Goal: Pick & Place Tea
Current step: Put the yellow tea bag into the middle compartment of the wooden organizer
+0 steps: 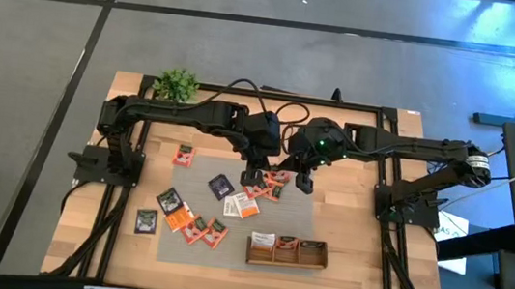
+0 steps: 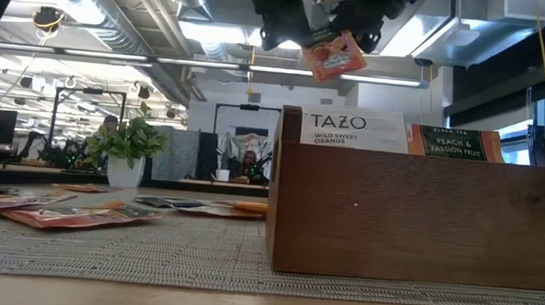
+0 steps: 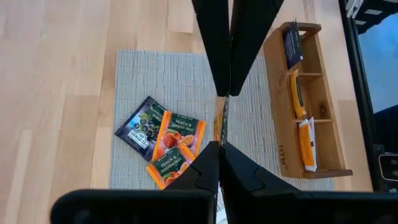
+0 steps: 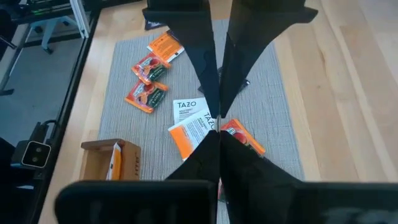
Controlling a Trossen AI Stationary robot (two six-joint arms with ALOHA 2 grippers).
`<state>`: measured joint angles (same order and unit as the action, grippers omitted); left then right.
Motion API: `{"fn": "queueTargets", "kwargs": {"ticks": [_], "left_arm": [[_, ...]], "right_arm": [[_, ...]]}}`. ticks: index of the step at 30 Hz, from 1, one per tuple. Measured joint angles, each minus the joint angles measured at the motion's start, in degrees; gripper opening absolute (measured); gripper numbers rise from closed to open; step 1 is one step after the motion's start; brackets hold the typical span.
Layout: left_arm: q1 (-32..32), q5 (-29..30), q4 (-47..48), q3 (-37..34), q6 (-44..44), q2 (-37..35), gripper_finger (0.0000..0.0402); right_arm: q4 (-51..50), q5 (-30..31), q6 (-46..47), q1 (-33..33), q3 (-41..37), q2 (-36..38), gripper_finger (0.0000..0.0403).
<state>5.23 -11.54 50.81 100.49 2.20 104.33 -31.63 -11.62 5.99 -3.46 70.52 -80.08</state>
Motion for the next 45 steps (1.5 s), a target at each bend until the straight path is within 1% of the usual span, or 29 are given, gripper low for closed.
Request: {"fn": "queueTargets", "kwargs": {"ticks": [4, 7, 12, 14, 17, 21, 23, 25, 28, 31, 35, 38, 40, 42, 45], "left_arm": [[0.00, -1.47, 0.04, 0.00, 0.09, -0.14, 0.0023], [0.00, -3.43, -0.01, 0.00, 0.05, -0.33, 0.0050], [0.44, -4.02, 0.43, -0.03, 0.07, -1.13, 0.0095], [0.61, -4.71, -0.24, -0.75, -0.16, -2.56, 0.0105], [0.63, -5.01, -3.90, -2.66, 0.34, -5.66, 0.0113], [-0.16, -4.50, -12.58, -6.80, 2.78, -10.28, 0.0115], [-1.00, -3.83, -18.97, -9.63, 4.09, -12.59, 0.0115], [-2.48, -3.22, -25.52, -12.56, 4.47, -14.18, 0.0115], [-4.72, -3.20, -33.96, -16.11, 4.45, -15.35, 0.0115], [-6.87, -3.18, -40.36, -18.25, 4.26, -15.58, 0.0115], [-9.42, -3.11, -42.91, -19.52, 4.74, -15.32, 0.0115], [-11.32, -2.86, -43.31, -19.54, 6.73, -15.28, 0.0115], [-12.63, -1.59, -43.37, -19.54, 8.03, -15.28, 0.0115], [-13.96, 0.83, -43.45, -19.54, 8.41, -15.28, 0.0115], [-15.81, 5.24, -43.80, -19.54, 8.02, -15.28, 0.0115]], "right_arm": [[-0.09, 0.31, -0.07, 0.02, -0.02, 0.50, 0.0006], [-0.40, 2.09, 0.85, 0.12, 0.00, 1.37, 0.0007], [-3.39, 2.57, 2.70, 1.33, -0.02, 4.20, 0.0004], [-4.22, 4.46, 4.46, 2.82, -0.29, 6.06, 0.0005], [-3.89, 7.93, 7.75, 6.12, -2.74, 10.14, 0.0005], [2.37, 14.23, 13.58, 12.39, -9.97, 17.07, 0.0005], [8.41, 17.61, 16.13, 15.93, -15.16, 20.08, 0.0005], [16.65, 20.19, 17.84, 19.68, -20.56, 22.37, 0.0005], [28.40, 22.85, 18.38, 25.37, -28.38, 23.28, 0.0005], [38.46, 25.92, 19.28, 30.44, -34.79, 22.06, 0.0005], [48.47, 33.27, 19.29, 37.25, -40.50, 18.91, 0.0005], [49.90, 40.46, 19.39, 41.29, -42.44, 16.90, 0.0005], [49.96, 44.17, 19.44, 43.34, -43.09, 15.49, 0.0005], [50.36, 45.89, 19.24, 44.79, -43.25, 14.06, 0.0005], [50.41, 45.77, 19.46, 45.92, -43.25, 11.62, 0.0005]]}}
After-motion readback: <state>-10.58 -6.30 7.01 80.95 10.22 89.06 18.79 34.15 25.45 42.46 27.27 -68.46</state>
